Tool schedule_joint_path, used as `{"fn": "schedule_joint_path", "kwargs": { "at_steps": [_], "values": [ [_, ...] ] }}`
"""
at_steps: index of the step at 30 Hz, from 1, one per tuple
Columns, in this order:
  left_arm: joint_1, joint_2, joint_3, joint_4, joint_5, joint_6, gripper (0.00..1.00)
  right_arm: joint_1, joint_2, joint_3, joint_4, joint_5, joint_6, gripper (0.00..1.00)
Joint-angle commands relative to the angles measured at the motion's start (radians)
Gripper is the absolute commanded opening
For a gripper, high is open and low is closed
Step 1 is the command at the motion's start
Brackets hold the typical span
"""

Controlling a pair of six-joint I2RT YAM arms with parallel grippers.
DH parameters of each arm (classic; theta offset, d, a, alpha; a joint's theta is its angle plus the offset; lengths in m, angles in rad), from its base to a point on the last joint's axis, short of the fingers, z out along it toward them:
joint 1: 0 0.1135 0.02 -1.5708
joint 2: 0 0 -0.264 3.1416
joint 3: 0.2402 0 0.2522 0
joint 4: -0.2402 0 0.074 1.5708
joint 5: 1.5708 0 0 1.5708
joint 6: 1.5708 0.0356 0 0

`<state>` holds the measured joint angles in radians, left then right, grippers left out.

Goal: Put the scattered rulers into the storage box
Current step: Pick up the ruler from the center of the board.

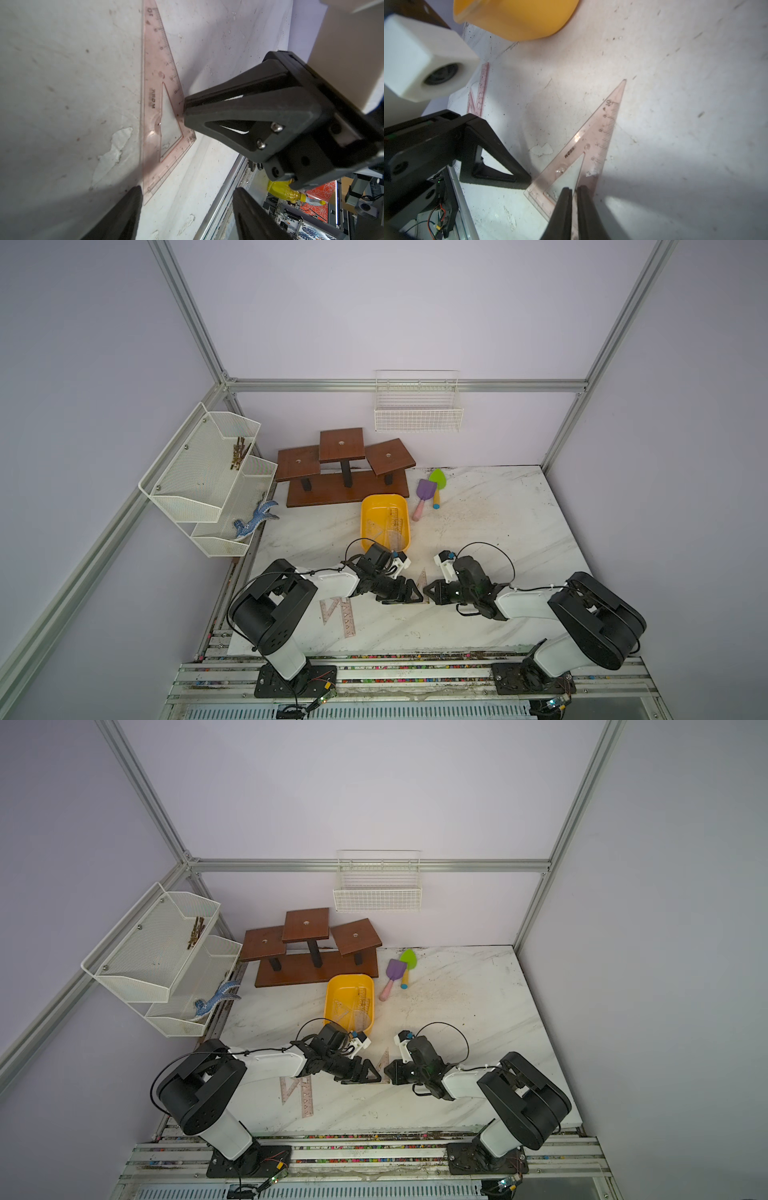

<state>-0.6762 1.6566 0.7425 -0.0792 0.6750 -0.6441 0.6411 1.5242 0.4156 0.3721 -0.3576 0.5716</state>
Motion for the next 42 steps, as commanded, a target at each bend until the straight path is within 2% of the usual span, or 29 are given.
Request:
{"fn": "schedule_joint_path", "kwargs": {
  "at_steps": [1,7,16,42],
  "values": [
    [-0.01,0.007,0.005,-0.083,-0.071,0.002,0.72,-0.005,0.01,-0.029,-0.012,-0.004,0.002,0.15],
    [-0.008,-0.091,0.056,-0.207,-0.151,0.033,0.75,-0.009,0.043,-0.044,0.008,-0.013,0.003,0.15],
    [-0.018,0.017,0.027,-0.103,-0.08,-0.01,0.75,-0.011,0.058,-0.052,0.028,-0.02,0.009,0.15],
    [-0.032,-0.002,0.027,-0.144,-0.132,-0.007,0.75,-0.018,0.029,-0.109,0.037,-0.007,0.027,0.15]
  ]
}}
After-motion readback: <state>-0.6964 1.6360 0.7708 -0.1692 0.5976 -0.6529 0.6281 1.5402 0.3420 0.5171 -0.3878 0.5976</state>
